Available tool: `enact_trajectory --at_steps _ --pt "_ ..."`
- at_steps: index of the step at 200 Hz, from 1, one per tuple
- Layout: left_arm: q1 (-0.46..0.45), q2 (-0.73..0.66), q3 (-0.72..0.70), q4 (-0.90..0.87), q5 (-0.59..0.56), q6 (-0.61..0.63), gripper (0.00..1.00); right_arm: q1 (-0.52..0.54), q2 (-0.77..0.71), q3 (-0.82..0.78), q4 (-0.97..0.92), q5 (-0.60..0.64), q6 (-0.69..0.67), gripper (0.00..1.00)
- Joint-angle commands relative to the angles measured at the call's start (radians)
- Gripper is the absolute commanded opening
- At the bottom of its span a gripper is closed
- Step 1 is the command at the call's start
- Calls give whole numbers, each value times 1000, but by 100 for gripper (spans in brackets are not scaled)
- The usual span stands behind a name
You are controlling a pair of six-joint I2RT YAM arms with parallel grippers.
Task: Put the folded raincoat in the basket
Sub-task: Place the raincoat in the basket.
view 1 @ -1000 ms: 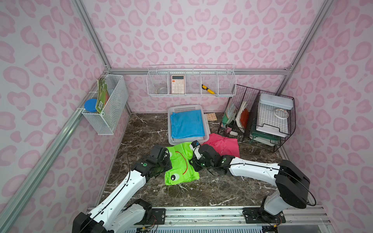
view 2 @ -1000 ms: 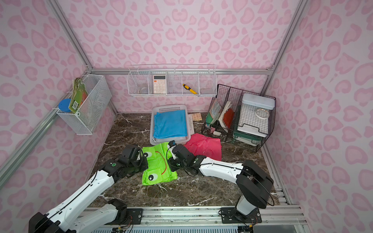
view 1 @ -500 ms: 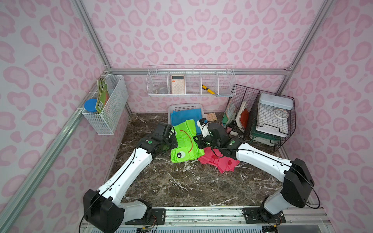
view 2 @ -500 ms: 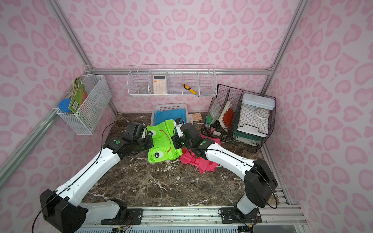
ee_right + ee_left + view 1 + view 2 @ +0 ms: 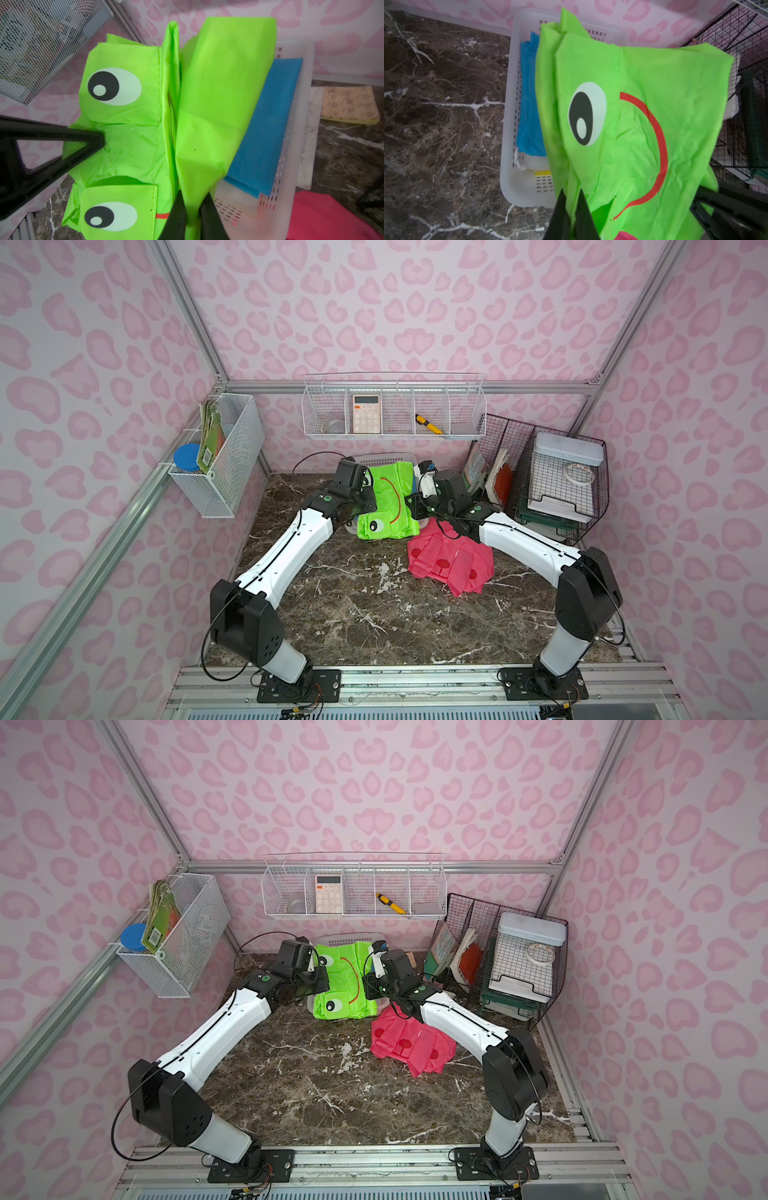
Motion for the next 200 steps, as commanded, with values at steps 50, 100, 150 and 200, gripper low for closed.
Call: enact_trajectory --at_steps 50,100,150,200 --pt "88 230 203 52 62 38 0 -76 243 265 -17 -70 -18 14" --pt "132 408 349 28 108 64 1 -111 382 398 -57 -56 -29 13" --pt "148 540 433 -22 47 91 6 -127 499 490 -113 -37 -50 13" --pt "154 623 508 -95 1 89 20 -122 554 503 -129 3 -45 22"
